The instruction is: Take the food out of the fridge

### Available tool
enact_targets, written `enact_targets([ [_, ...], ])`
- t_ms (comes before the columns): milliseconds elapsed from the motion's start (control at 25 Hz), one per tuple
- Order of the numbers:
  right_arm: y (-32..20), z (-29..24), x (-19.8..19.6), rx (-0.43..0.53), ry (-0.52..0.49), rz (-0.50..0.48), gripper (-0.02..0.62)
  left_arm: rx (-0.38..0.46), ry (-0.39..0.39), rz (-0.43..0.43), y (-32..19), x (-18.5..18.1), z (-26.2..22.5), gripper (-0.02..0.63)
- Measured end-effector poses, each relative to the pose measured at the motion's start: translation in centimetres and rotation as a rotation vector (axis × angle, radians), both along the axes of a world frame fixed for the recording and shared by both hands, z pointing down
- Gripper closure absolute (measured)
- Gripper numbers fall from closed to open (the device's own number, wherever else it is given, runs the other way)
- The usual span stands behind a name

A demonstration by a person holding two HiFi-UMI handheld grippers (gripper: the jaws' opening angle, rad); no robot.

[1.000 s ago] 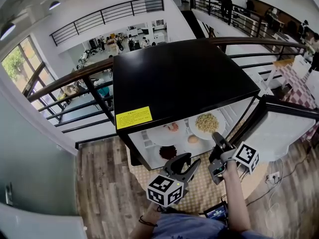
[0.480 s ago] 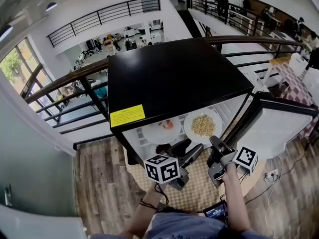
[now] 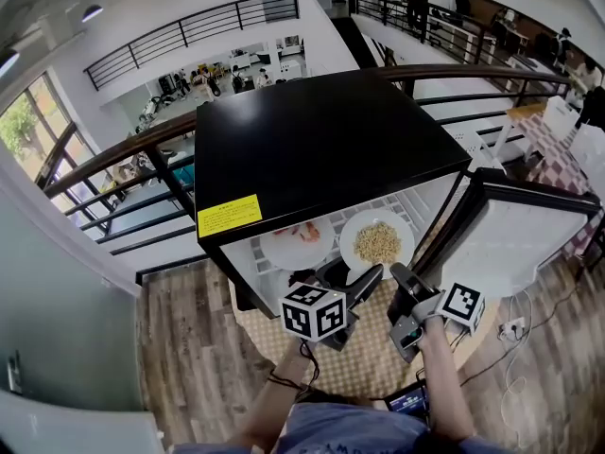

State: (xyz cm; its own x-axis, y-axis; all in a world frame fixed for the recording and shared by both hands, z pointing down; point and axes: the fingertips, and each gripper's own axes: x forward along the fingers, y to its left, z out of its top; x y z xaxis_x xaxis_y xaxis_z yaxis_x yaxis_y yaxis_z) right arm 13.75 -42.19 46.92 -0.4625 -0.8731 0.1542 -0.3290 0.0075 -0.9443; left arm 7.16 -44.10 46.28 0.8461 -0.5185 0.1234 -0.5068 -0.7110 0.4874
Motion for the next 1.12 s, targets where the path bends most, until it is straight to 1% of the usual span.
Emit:
enact_targets([
  [200, 1.4, -0.2, -0.6, 0.028, 0.037, -0.046, 0.560, -0.005, 0.018, -0.027, 1.6, -0.6, 0.2, 0.341],
  [440, 3.8, 0.1, -1.2, 0.047, 0.030, -0.089, 0.560, 0.011, -0.013, -0.049, 4.2, -1.1, 0.3, 0.341],
  [640, 5.8, 0.2, -1.2, 0.071, 0.082, -0.129, 0.554, 0.000, -0.017, -0.068, 6.4, -1.1, 0.6, 0.341],
  [720, 6.8, 0.2, -1.2, 0.074, 0.093, -0.141, 0.552, -0.005, -0.016, -0.077, 7.4, -1.1, 0.7, 0.341],
  [920, 9.6, 0.0, -1.2, 0.083, 0.073, -0.172, 0.552, -0.009, -0.019, -0.100, 10.4, -0.9, 0.6, 0.341],
  [1120, 12.9, 0.4, -0.2, 0.068, 0.096, -0.182, 0.552, -0.016, -0.021, -0.124, 13.6, -0.3, 0.7, 0.341],
])
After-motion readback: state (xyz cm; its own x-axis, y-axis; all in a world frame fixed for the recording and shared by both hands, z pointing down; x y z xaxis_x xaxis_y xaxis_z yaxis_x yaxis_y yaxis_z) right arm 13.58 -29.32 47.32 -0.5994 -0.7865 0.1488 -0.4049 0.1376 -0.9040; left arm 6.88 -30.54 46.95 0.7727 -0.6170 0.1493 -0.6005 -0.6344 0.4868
